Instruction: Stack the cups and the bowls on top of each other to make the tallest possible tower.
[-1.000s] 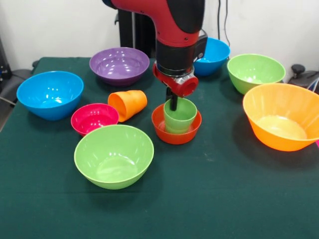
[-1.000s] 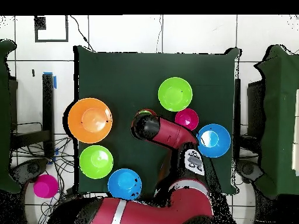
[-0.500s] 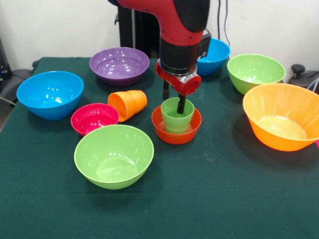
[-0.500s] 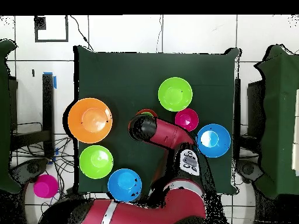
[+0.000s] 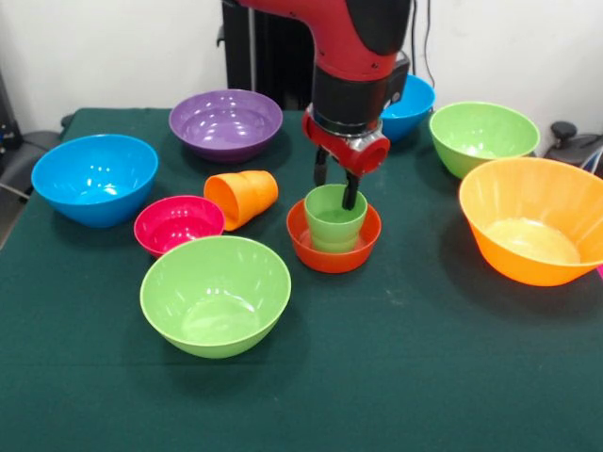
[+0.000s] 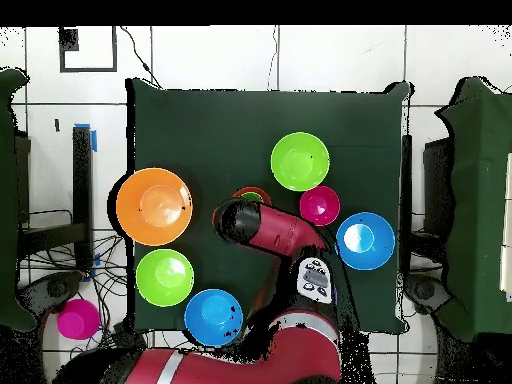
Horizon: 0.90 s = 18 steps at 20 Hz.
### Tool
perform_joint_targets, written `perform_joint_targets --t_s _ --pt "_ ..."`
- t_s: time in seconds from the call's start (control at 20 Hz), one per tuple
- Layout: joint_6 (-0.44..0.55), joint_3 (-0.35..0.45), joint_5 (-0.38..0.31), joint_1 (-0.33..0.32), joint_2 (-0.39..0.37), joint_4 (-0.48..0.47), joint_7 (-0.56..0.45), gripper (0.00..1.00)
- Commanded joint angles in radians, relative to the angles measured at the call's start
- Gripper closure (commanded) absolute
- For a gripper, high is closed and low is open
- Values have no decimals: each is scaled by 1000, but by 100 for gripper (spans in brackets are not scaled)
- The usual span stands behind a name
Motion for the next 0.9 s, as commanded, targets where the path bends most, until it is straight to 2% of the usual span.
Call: perform_joint_targets --t_s 0.05,0.15,0.4,0.55,0.65,0.8,0.9 --pt "236 -64 -41 76 -195 17 87 0" --pt "355 -78 -93 65 -245 -42 -12 0" --pt "290 -19 -166 -25 -226 -71 -155 0" --pt "353 5 -219 -73 -255 -74 -235 0" --pt "385 31 -231 -103 -276 -67 -256 0" --pt "322 72 -274 -145 -253 -83 -278 0" --pt "271 102 -331 -172 -223 -99 -311 0"
